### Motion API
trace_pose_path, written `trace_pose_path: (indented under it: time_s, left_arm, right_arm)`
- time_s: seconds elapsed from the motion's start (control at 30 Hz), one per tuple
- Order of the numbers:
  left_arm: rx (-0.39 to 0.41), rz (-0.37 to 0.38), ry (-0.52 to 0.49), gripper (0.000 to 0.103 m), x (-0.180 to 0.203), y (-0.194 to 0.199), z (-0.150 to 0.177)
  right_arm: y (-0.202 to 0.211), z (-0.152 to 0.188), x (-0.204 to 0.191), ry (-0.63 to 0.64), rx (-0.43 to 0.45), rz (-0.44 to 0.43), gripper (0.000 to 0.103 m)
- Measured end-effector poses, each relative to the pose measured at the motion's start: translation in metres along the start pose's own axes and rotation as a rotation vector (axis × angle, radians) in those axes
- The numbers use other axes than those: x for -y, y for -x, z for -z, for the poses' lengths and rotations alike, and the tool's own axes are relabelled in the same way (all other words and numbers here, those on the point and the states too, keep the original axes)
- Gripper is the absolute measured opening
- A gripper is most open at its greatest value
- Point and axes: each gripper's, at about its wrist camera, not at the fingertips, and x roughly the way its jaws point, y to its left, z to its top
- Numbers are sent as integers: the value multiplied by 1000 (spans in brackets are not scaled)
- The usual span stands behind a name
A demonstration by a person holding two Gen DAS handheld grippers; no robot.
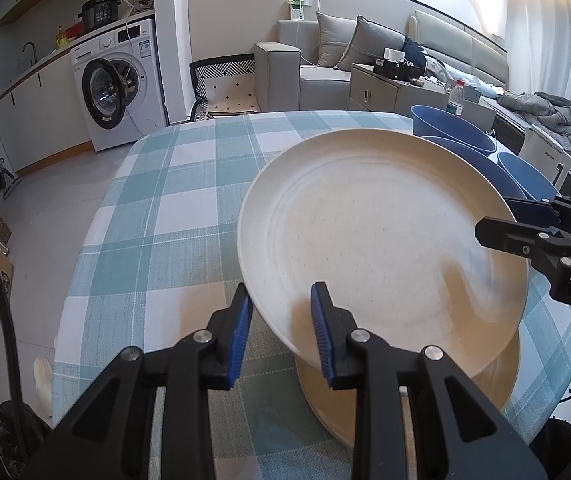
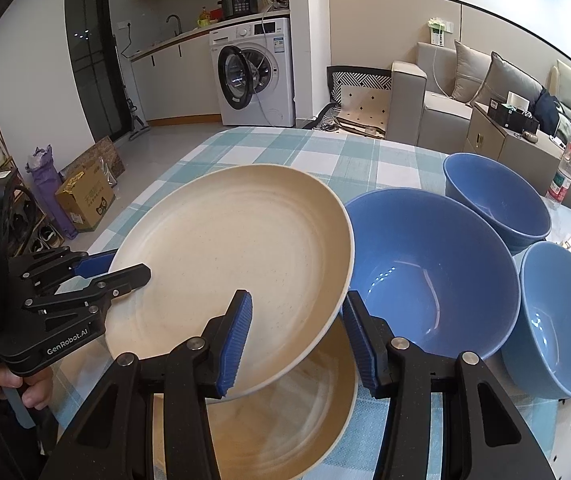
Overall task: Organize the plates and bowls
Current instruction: 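Lift the cream plate with both grippers and carry it toward the plate stack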
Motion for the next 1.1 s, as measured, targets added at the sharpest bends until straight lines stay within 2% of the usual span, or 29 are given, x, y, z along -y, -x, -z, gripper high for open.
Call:
trace_pose_path:
  time_s: [0.63,1.1]
  left_arm:
    - [5,-10,-14,28,1,18,18]
    - [-11,-10,-35,28,9,24,33]
  right_arm:
    - [20,25,-16,18,3,-13,48]
    - [23,43,-13,7,-11,-20,48]
